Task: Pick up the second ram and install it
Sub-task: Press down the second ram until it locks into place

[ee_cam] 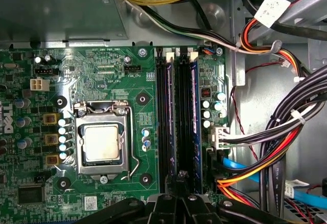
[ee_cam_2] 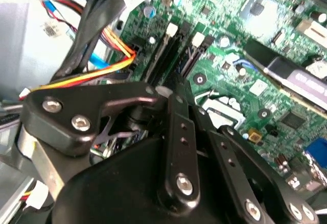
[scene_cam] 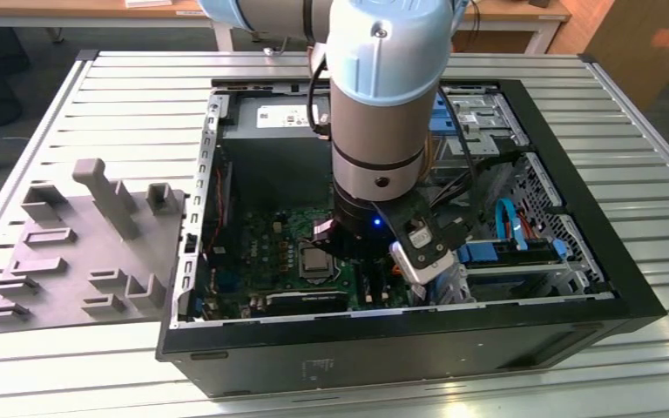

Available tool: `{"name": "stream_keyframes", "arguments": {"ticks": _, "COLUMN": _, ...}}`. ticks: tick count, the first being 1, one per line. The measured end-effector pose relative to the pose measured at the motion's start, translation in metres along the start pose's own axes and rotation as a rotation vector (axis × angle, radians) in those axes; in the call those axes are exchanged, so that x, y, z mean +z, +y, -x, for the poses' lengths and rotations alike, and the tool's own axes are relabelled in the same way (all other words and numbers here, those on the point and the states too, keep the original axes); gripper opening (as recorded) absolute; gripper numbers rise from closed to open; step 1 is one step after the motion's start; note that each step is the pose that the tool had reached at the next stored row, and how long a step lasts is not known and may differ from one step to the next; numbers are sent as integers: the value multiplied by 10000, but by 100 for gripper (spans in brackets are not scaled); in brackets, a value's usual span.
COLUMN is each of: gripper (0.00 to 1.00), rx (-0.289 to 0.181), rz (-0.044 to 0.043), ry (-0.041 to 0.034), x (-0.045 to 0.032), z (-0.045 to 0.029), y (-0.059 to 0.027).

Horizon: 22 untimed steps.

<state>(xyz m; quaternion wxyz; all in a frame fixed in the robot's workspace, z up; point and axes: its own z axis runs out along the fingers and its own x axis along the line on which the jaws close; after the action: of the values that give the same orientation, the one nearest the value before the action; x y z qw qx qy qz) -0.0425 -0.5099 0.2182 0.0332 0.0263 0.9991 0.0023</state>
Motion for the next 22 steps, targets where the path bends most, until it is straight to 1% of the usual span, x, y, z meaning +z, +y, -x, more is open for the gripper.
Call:
{"name": "stream_keyframes", "arguments": {"ticks": 19, "gripper": 11, "rx": -1, "rz": -2, "ry": 1, "x": 17, "z": -1, "y": -1}}
{"name": "stream_keyframes", "arguments": {"ticks": 22, "gripper": 11, "rx": 2, "rz": 32, "ry": -7, "x": -17, "z": 2, "y": 4}}
